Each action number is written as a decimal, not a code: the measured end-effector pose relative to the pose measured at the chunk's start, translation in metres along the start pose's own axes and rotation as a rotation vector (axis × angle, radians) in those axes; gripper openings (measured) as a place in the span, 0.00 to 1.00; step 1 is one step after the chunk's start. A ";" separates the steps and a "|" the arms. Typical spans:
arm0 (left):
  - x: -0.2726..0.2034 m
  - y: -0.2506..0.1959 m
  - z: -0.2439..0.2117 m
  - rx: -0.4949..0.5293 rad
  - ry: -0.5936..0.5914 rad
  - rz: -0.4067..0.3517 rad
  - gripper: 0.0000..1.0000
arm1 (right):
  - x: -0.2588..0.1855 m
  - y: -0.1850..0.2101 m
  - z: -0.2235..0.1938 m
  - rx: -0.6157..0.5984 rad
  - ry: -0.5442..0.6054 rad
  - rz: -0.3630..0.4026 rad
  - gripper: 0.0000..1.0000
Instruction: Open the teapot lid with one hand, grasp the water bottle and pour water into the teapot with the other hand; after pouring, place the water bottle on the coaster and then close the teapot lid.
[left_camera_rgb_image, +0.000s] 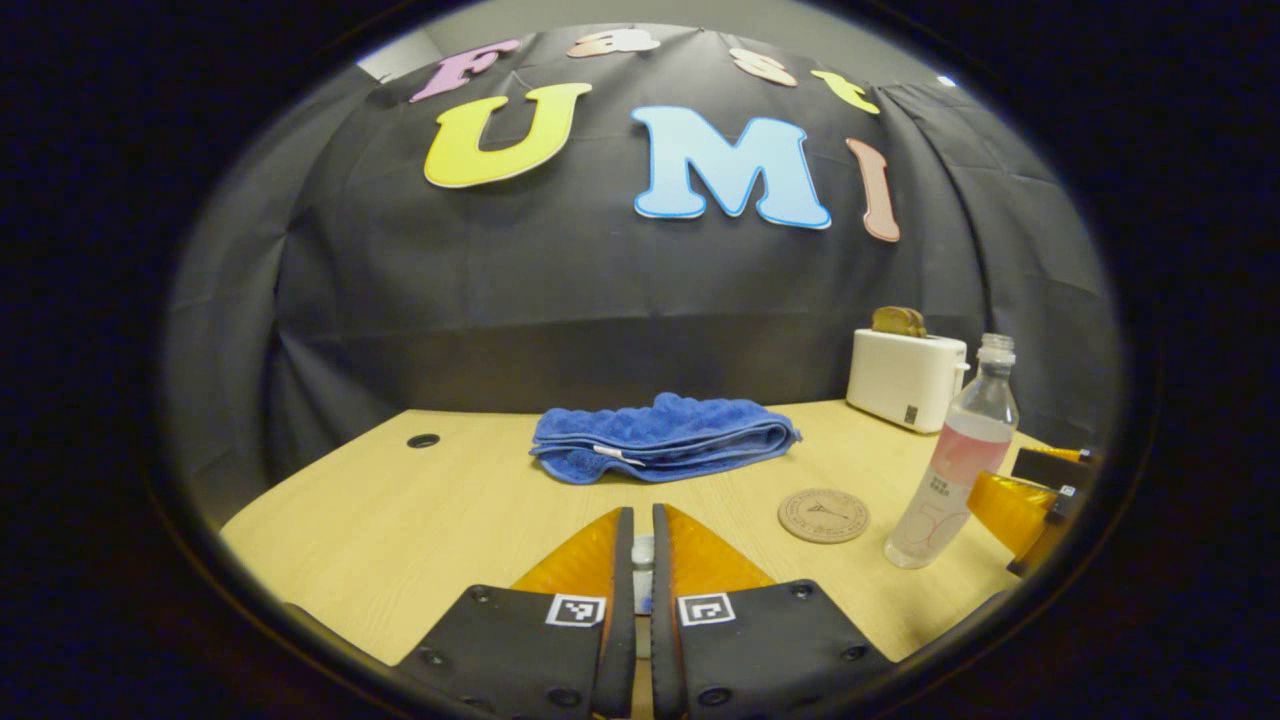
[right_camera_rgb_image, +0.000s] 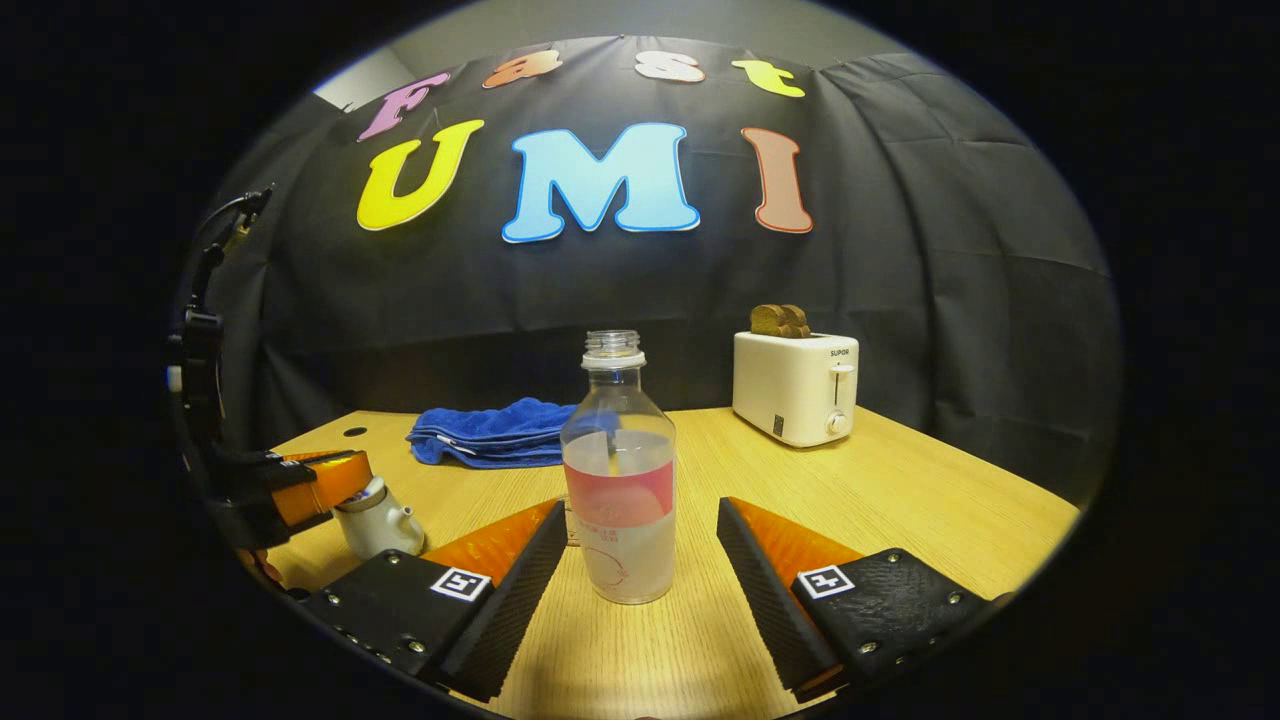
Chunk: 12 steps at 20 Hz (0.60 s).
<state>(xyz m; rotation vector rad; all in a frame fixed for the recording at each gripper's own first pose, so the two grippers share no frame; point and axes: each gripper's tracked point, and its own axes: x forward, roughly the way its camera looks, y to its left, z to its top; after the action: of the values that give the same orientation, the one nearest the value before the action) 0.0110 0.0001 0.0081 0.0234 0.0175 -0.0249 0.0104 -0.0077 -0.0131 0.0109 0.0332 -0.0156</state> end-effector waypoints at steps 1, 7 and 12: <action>-0.002 0.001 0.006 -0.019 -0.013 -0.011 0.13 | 0.001 0.001 0.000 -0.002 0.001 0.000 0.96; -0.004 0.037 0.018 -0.034 -0.039 0.029 0.13 | 0.010 0.004 -0.005 -0.022 0.016 -0.006 0.96; -0.007 0.098 0.008 -0.044 -0.019 0.126 0.13 | 0.020 0.008 -0.011 -0.037 0.040 -0.011 0.96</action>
<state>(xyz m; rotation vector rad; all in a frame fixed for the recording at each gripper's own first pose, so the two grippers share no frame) 0.0064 0.0983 0.0188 -0.0200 -0.0025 0.1011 0.0303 -0.0004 -0.0244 -0.0261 0.0738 -0.0261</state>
